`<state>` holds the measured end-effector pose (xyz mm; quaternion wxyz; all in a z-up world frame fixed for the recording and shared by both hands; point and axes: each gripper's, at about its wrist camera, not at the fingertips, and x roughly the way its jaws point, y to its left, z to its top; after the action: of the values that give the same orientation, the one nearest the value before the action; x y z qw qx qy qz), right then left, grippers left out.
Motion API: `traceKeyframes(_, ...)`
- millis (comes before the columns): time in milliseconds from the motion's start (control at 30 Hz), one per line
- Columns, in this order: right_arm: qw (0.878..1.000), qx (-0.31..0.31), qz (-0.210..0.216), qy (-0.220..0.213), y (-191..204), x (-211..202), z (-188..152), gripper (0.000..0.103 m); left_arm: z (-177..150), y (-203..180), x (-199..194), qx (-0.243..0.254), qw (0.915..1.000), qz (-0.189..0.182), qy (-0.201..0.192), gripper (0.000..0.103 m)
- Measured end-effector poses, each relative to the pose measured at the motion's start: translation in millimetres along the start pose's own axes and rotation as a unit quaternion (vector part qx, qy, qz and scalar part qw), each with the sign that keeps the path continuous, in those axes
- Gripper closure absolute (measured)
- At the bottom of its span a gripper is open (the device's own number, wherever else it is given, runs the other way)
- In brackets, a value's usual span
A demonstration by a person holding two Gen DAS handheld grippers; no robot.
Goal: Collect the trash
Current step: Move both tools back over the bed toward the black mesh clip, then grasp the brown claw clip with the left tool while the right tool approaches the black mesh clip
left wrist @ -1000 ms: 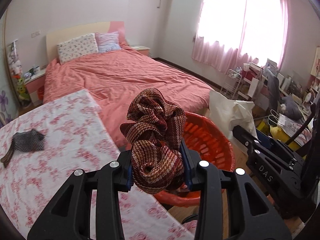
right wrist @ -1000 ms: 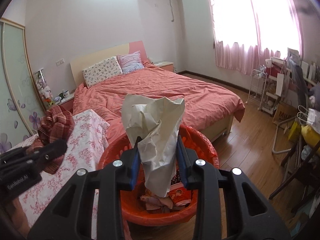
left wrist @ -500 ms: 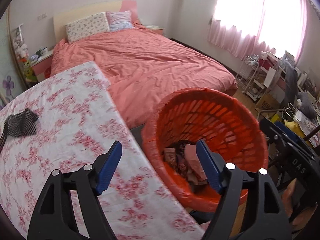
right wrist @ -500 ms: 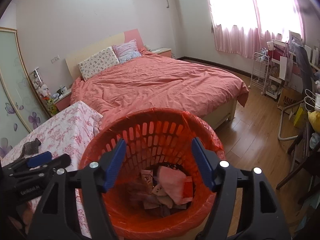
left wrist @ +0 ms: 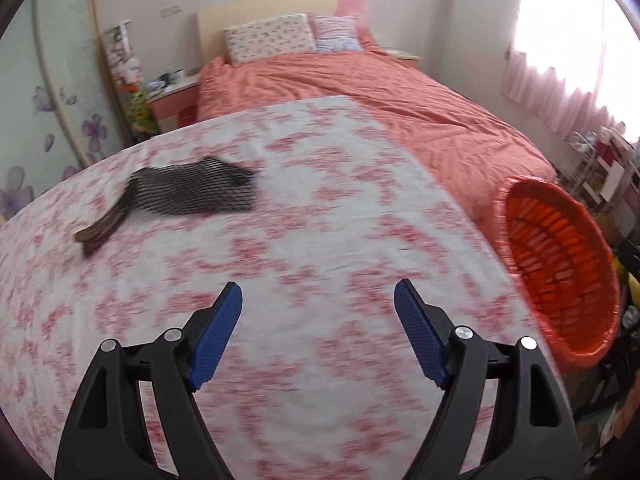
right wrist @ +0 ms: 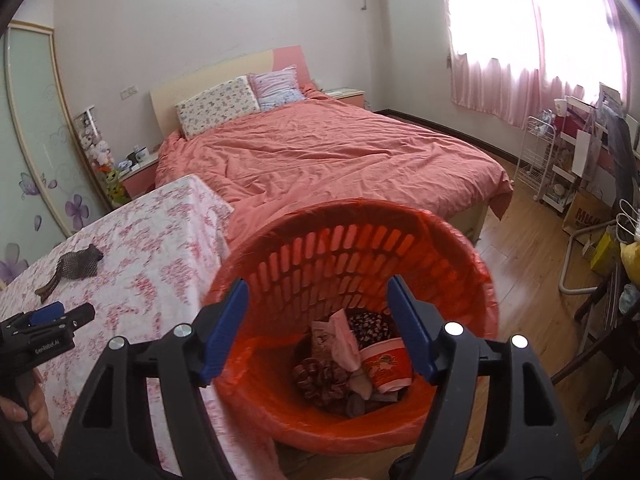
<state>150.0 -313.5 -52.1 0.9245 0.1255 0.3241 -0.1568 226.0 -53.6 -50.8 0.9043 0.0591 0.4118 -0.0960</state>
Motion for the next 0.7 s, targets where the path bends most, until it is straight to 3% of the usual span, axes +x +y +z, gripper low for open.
traceKeyframes(167,0.999,-0.034,0.019,0.017,44,5,-6,0.033,-1,65,4,-0.033,0.9977,0.059,-0.004,0.025)
traceKeyframes(333,0.996,-0.067,0.040,0.039,85,17,-13,0.033,8,134,16,-0.081,0.9890,0.123,-0.012,0.025)
traceKeyframes(500,0.992,-0.095,0.057,0.054,119,31,-17,0.033,25,168,40,-0.092,0.9869,0.132,-0.004,0.027)
traceKeyframes(700,0.989,-0.101,0.076,0.076,142,49,-16,0.033,38,176,72,-0.067,0.9883,0.135,0.023,0.035)
